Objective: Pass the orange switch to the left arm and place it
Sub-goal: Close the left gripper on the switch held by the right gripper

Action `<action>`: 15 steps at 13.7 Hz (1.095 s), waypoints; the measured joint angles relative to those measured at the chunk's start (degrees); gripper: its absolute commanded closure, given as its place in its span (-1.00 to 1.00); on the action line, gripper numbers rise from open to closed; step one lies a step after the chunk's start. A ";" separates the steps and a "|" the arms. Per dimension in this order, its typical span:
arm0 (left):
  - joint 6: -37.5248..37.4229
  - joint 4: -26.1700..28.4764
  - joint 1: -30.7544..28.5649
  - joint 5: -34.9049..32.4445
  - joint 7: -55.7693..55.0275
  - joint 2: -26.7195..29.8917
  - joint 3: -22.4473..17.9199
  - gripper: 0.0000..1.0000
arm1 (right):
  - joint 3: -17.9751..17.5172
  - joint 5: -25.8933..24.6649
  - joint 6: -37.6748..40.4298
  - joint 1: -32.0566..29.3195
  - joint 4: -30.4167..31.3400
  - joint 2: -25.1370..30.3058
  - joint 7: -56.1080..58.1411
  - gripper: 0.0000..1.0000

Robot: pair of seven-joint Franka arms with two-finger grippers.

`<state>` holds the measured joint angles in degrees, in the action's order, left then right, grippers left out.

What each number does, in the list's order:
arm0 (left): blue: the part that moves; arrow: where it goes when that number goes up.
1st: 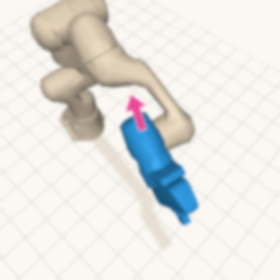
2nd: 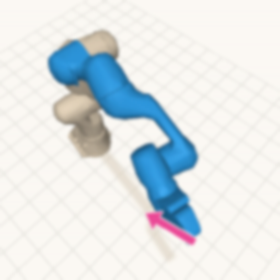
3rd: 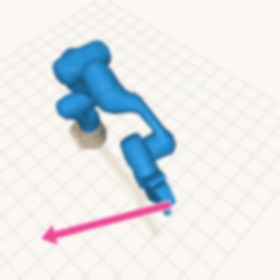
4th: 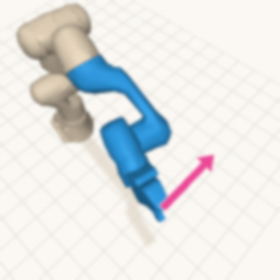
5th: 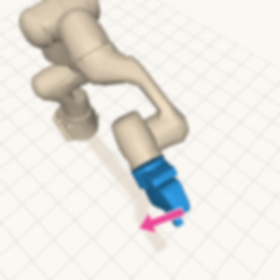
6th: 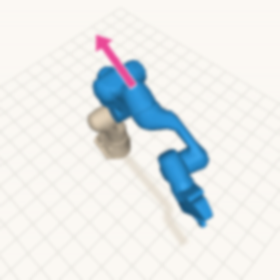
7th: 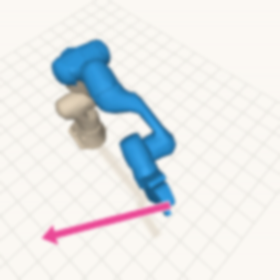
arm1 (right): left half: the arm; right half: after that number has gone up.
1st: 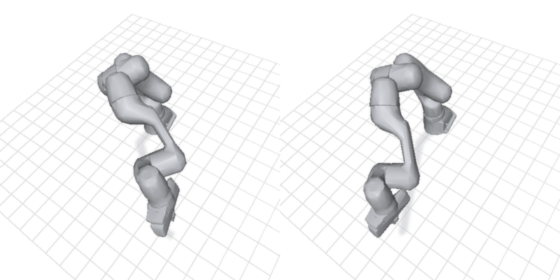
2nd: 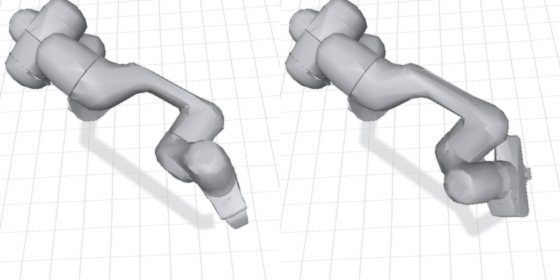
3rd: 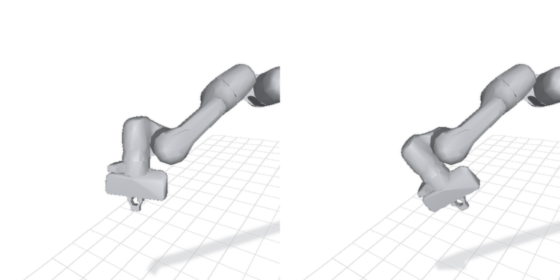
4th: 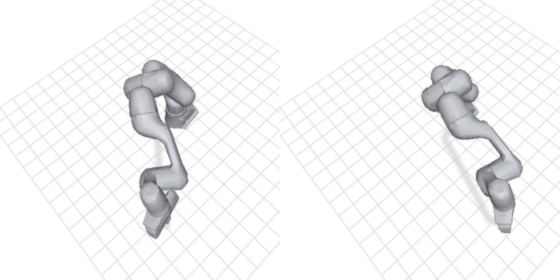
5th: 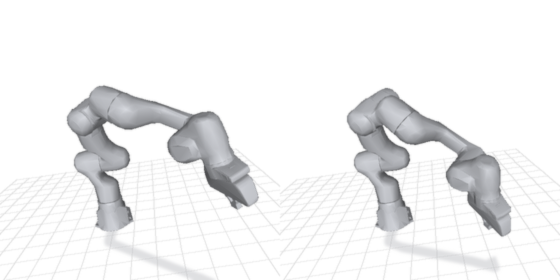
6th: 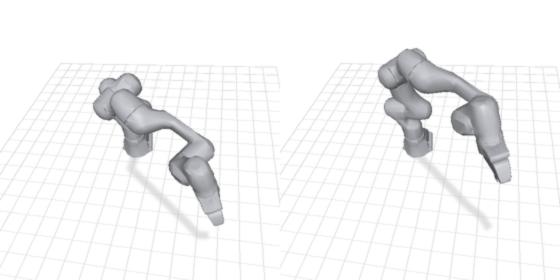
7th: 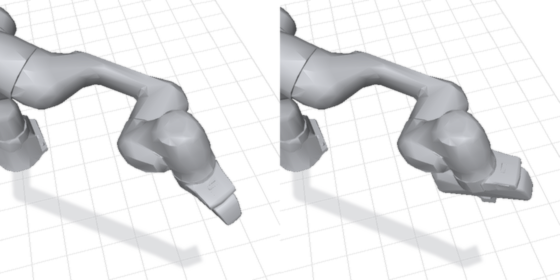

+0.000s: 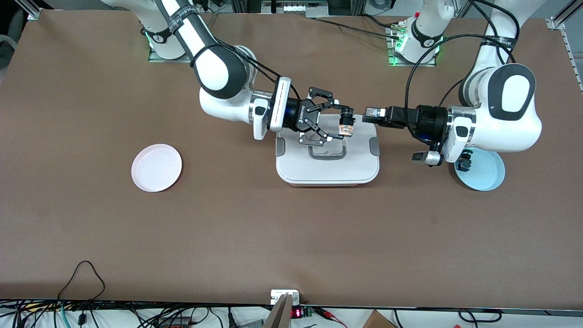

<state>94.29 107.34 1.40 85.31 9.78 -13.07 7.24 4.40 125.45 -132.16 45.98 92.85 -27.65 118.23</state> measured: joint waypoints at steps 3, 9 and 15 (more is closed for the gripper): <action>2.27 1.65 0.78 0.13 3.26 -0.06 0.00 -1.00 | 0.00 0.00 -0.06 0.00 -0.06 0.00 0.07 1.00; 4.72 2.74 1.58 1.01 4.30 -0.37 0.02 -1.00 | 0.00 -0.01 -0.18 0.00 -0.06 0.00 0.19 1.00; 5.92 3.04 3.83 3.83 4.46 -1.52 0.06 -1.00 | 0.00 -0.01 -0.24 0.00 -0.06 0.00 0.20 1.00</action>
<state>100.22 110.38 5.23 89.13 14.23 -14.59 7.30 4.40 125.44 -132.40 45.98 92.79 -27.65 118.43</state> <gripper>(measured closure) 0.000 0.278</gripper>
